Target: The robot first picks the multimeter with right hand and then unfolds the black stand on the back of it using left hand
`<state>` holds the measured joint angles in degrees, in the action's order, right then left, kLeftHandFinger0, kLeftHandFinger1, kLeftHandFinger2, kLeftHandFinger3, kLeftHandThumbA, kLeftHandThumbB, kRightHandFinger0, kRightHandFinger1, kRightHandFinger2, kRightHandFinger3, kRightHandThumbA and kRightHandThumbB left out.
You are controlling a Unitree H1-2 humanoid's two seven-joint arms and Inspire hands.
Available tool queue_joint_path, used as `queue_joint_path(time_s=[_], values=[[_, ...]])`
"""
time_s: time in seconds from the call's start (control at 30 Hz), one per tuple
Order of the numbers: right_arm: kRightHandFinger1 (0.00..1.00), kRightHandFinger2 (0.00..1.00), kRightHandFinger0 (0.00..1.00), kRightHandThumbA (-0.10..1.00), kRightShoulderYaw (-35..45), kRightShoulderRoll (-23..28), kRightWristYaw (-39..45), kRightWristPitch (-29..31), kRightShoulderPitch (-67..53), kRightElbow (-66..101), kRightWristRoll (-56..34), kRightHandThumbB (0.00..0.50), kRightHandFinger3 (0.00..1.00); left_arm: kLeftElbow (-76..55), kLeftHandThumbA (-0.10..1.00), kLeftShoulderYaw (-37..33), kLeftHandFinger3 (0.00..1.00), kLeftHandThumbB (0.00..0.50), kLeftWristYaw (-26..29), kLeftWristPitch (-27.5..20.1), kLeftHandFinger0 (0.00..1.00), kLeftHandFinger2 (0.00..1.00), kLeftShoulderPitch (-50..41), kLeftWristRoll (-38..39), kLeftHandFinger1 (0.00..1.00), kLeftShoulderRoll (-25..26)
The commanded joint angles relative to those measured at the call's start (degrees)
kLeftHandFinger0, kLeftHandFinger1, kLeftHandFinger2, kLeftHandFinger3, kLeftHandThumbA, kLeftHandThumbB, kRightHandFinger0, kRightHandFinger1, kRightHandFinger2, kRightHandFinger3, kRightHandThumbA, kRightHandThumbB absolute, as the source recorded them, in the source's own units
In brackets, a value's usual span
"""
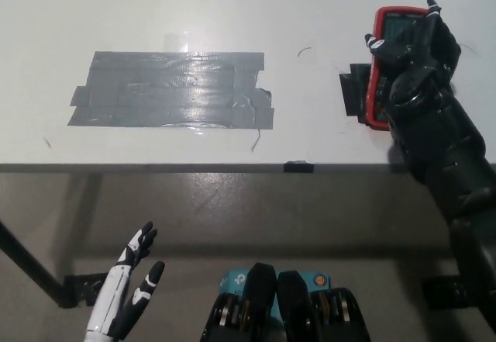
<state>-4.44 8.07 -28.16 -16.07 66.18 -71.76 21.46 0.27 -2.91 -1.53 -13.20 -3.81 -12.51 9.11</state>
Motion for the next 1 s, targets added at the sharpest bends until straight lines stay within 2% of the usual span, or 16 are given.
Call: queue_joint_path(time_s=[0.0, 0.03, 0.1, 0.2, 0.23, 0.27, 0.33, 0.4, 0.43, 0.47, 0.5, 0.67, 0.73, 0.77, 0.8, 0.97], values=[[0.32, 0.51, 0.23, -0.10, 1.1, 0.7, -2.9, 3.4, -1.0, -2.0, -2.6, 0.282, 0.59, -1.3, 0.92, 0.4, 1.00, 0.125, 0.0, -1.2, 1.00, 1.00, 1.0, 0.0, 1.00, 1.1], [0.32, 0.51, 0.23, -0.10, 1.1, 0.7, -3.0, 3.6, -1.0, -2.2, -2.7, 0.282, 0.59, -1.3, 0.92, 0.4, 1.00, 0.125, 0.0, -1.2, 1.00, 1.00, 1.0, 0.0, 1.00, 1.1], [0.30, 0.42, 0.21, -0.10, 2.6, 0.6, -3.8, 5.8, -1.0, -1.6, -4.3, 0.275, 0.44, -0.9, 0.92, 0.5, 1.00, 0.119, 0.0, -1.6, 1.00, 1.00, 1.2, 0.3, 1.00, 1.2], [0.30, 0.41, 0.21, -0.10, 2.6, 0.6, -4.0, 6.1, -0.9, -1.8, -4.4, 0.275, 0.44, -0.9, 0.92, 0.5, 1.00, 0.120, 0.0, -1.7, 1.00, 1.00, 1.2, 0.3, 1.00, 1.2], [0.11, 0.17, 0.07, -0.10, 6.8, 0.4, -3.4, 9.9, -0.6, -0.5, -8.8, 0.244, 0.13, -0.9, 0.92, 0.5, 1.00, 0.119, -0.1, -1.5, 1.00, 1.00, 1.3, 0.4, 1.00, 1.1], [0.01, 0.13, 0.00, -0.10, 9.6, 0.3, -2.6, 12.5, -0.5, 0.5, -11.5, 0.229, 0.09, -0.9, 0.91, 0.4, 1.00, 0.114, -0.1, -1.4, 1.00, 1.00, 1.3, 0.3, 1.00, 1.2], [0.01, 0.26, 0.00, -0.10, 13.3, -0.1, -0.4, 15.4, -0.4, 3.0, -14.6, 0.227, 0.17, -0.8, 0.91, 0.4, 1.00, 0.113, -0.1, -1.6, 1.00, 1.00, 1.5, 0.1, 1.00, 1.3], [0.12, 0.55, 0.00, -0.10, 14.7, -0.3, 0.3, 16.2, -0.3, 3.8, -15.1, 0.212, 0.38, -0.8, 0.91, 0.5, 1.00, 0.112, 0.0, -1.7, 1.00, 1.00, 1.5, 0.2, 1.00, 1.3], [0.14, 0.59, 0.00, -0.10, 15.0, -0.3, 0.4, 16.3, -0.4, 3.8, -14.9, 0.213, 0.41, -0.8, 0.91, 0.5, 1.00, 0.112, 0.0, -1.7, 1.00, 1.00, 1.5, 0.2, 1.00, 1.3], [0.18, 0.69, 0.00, -0.10, 22.1, -2.1, 4.6, 18.4, -0.4, 11.3, -23.9, 0.183, 0.47, -0.8, 0.91, 0.3, 1.00, 0.111, -0.2, -2.0, 1.00, 1.00, 1.6, 0.1, 1.00, 1.4], [0.22, 0.73, 0.00, -0.10, 23.4, -2.4, 5.3, 18.8, -0.4, 12.7, -25.3, 0.182, 0.53, -0.8, 0.91, 0.2, 1.00, 0.110, -0.2, -2.1, 1.00, 1.00, 1.6, 0.1, 1.00, 1.4], [0.26, 0.80, 0.00, -0.10, 28.6, -5.8, 9.8, 14.3, -1.0, 27.5, -33.1, 0.151, 0.69, -0.3, 0.91, 0.3, 1.00, 0.119, -0.1, -2.5, 1.00, 1.00, 2.0, 0.3, 1.00, 1.4], [0.26, 0.80, 0.00, -0.10, 29.0, -6.1, 10.1, 13.6, -1.3, 28.8, -33.2, 0.148, 0.70, -0.2, 0.91, 0.3, 1.00, 0.119, -0.1, -2.6, 1.00, 1.00, 2.1, 0.3, 1.00, 1.4], [0.29, 0.84, 0.00, -0.10, 29.4, -7.0, 11.2, 12.0, -1.9, 33.5, -35.0, 0.145, 0.79, -0.1, 0.91, 0.2, 1.00, 0.113, 0.0, -3.0, 1.00, 1.00, 2.1, 0.4, 1.00, 1.3], [0.33, 0.89, 0.00, -0.10, 30.2, -7.7, 10.9, 9.7, -2.0, 36.8, -36.5, 0.146, 0.98, -0.1, 0.90, 0.2, 1.00, 0.115, 0.0, -3.1, 1.00, 1.00, 2.1, 0.4, 1.00, 1.3], [0.38, 0.92, 0.00, -0.10, 31.0, -8.6, 11.0, 6.6, -2.7, 41.0, -38.2, 0.148, 1.00, -0.3, 0.90, 0.1, 1.00, 0.113, 0.1, -3.1, 1.00, 1.00, 2.0, 0.1, 1.00, 1.2]])
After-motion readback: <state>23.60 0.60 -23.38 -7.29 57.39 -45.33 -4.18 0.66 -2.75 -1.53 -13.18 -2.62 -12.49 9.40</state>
